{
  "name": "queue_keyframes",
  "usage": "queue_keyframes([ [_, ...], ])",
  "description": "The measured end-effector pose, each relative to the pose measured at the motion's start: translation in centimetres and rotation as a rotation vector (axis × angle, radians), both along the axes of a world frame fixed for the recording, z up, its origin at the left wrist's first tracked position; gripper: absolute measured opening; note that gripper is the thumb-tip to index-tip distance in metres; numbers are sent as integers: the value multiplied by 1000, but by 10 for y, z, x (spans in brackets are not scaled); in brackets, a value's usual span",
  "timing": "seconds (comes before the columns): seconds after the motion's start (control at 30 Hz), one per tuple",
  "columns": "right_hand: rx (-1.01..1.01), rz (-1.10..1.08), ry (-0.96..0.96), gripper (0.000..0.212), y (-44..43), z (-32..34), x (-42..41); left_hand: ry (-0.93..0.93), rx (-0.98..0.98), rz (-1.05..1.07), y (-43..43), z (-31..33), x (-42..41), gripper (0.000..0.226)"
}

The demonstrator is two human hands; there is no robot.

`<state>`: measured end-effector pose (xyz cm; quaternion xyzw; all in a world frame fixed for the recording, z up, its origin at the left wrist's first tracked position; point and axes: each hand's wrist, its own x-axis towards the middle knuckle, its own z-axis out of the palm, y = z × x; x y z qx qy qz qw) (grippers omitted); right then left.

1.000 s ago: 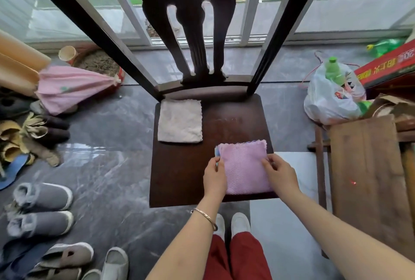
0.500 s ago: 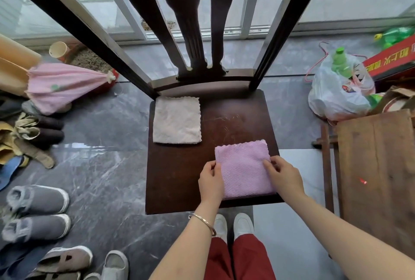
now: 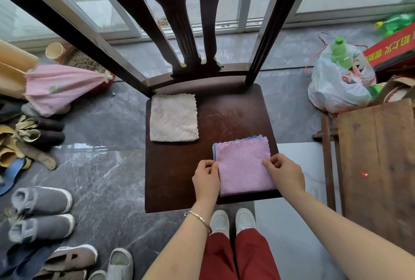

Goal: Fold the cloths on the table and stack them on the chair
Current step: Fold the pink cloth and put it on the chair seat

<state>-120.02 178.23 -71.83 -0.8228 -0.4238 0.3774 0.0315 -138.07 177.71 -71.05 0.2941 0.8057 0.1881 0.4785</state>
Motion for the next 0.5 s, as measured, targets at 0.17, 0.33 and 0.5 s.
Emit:
queue_keyframes([
  [0.17,35,77,-15,24,4,7,-5,5,0,5,1,7,-1,20],
  [0.33,2,83,-42,27,7,5,-6,34,-4,-17,-1,9,0,25],
  [0.5,-28,76,-65,27,8,3,-3,39,-10,-17,-3,14,1,27],
])
